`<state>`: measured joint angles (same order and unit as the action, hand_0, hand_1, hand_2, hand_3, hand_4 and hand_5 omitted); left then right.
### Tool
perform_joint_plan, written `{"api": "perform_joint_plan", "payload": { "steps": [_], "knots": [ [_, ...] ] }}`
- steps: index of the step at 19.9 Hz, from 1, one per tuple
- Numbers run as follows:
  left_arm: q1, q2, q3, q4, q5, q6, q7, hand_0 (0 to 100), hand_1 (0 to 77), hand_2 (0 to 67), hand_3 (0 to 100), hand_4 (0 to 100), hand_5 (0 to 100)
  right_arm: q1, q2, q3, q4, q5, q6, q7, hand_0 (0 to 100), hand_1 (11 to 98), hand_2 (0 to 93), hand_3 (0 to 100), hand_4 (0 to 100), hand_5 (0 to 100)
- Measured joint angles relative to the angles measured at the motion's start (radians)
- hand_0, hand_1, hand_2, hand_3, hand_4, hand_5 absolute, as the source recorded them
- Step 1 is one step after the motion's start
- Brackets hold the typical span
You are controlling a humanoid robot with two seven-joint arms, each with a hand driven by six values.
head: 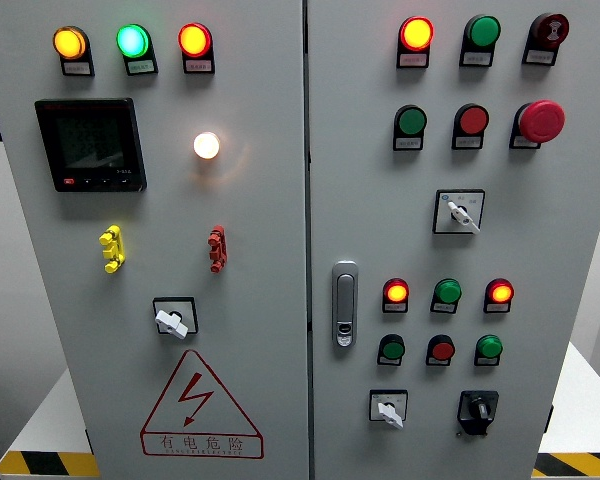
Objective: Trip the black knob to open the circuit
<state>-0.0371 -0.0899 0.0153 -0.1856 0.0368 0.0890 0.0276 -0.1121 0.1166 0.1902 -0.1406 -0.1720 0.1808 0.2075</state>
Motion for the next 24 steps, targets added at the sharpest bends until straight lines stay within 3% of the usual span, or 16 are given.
{"api": "perform_joint_plan", "payload": {
  "steps": [9,13,15,18,21,24],
  "knots": [
    [0.0,0.001,0.0,0.0,0.0,0.0,0.0,0,0.0,19.5,26,10,9,0.0,-0.0009,0.001,0.014,-0.001,0.0,-0.014,80,38.8,0.0,0,0,0],
    [0.0,0.001,0.0,0.0,0.0,0.0,0.0,0,0.0,19.4,26,10,9,0.023,-0.0071,0.106,0.028,-0.038,0.002,-0.027,79,38.9,0.0,0,0,0],
    [0.0,0.0,0.0,0.0,0.0,0.0,0.0,0,0.0,19.4,26,10,9,0.032,-0.0067,0.208,0.029,-0.128,0.002,-0.037,79,39.0,0.0,0,0,0],
    [0.0,0.0,0.0,0.0,0.0,0.0,0.0,0,0.0,19.4,26,10,9,0.039,-0.001,0.435,0.024,-0.34,0.02,-0.063,78,39.2,0.0,0,0,0],
    [0.0,0.0,0.0,0.0,0.0,0.0,0.0,0,0.0,19.4,26,10,9,0.048,-0.0001,0.663,0.01,-0.573,0.107,-0.088,78,39.3,0.0,0,0,0],
    [0.0,0.0,0.0,0.0,0.0,0.0,0.0,0,0.0,19.4,26,10,9,0.053,0.0002,0.979,0.012,-0.855,0.177,-0.101,78,39.3,0.0,0,0,0]
  ]
}}
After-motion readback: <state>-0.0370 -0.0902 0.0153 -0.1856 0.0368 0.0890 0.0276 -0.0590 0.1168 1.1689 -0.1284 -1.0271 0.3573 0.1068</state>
